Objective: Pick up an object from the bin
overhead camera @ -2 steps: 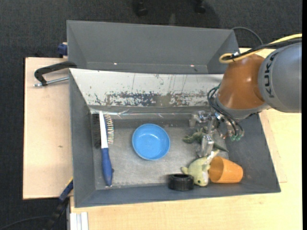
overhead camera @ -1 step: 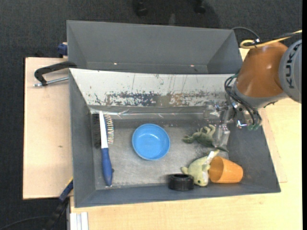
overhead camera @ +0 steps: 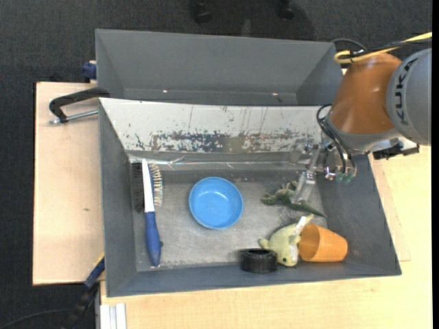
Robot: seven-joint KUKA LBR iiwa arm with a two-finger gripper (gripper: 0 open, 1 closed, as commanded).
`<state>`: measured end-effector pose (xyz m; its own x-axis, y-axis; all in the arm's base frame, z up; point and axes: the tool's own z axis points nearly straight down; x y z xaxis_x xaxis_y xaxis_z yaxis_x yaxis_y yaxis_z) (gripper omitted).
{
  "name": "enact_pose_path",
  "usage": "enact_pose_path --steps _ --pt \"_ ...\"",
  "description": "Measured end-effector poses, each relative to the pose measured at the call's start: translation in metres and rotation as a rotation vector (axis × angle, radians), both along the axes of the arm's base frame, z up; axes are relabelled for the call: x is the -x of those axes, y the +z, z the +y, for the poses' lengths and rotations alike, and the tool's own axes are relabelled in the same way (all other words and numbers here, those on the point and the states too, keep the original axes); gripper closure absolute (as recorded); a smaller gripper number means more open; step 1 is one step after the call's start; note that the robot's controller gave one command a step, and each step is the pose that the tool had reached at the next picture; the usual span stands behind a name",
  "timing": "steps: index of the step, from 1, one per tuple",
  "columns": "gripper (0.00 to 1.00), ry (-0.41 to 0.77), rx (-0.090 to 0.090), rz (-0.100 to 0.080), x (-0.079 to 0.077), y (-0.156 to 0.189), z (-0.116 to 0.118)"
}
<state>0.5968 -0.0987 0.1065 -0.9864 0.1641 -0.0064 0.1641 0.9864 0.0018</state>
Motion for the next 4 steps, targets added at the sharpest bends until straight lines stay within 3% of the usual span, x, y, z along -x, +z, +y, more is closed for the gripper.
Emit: enact_pose_path --steps 1,2,3,4 --pt "0.0 -0.087 -0.001 0.008 0.006 -0.037 0.002" --pt "0.0 -0.086 0.0 0.005 0.005 -0.036 0.003" --pt "1.0 -0.087 0.002 0.001 0.004 -0.035 0.002" --pt "1.0 -0.086 0.001 -0.006 0.001 0.037 0.002"
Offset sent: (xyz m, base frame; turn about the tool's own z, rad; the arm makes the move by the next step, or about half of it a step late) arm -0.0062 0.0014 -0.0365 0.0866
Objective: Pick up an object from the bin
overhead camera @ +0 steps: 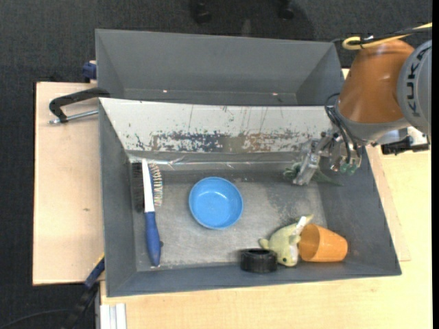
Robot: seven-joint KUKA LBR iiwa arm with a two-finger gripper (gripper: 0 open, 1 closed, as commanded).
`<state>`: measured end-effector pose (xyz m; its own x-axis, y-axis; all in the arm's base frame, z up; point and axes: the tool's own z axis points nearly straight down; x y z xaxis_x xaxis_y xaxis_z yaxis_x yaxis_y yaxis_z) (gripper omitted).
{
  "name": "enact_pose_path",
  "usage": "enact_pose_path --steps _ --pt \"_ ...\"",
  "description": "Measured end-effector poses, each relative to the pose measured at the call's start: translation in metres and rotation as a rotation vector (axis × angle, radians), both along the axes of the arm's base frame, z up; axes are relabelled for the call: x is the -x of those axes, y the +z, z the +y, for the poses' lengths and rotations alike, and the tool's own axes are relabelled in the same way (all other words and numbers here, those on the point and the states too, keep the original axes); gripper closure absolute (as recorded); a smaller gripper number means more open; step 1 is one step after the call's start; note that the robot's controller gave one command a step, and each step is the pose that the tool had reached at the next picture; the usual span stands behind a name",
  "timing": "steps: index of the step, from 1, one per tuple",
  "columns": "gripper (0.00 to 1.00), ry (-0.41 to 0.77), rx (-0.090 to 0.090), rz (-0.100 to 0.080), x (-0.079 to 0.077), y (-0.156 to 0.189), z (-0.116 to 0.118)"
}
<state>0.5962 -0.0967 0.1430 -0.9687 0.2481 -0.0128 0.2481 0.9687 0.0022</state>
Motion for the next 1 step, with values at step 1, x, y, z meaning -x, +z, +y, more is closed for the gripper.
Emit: enact_pose_path --steps 1 --pt "1.0 0.001 -0.001 0.004 -0.0019 0.0232 0.0002"
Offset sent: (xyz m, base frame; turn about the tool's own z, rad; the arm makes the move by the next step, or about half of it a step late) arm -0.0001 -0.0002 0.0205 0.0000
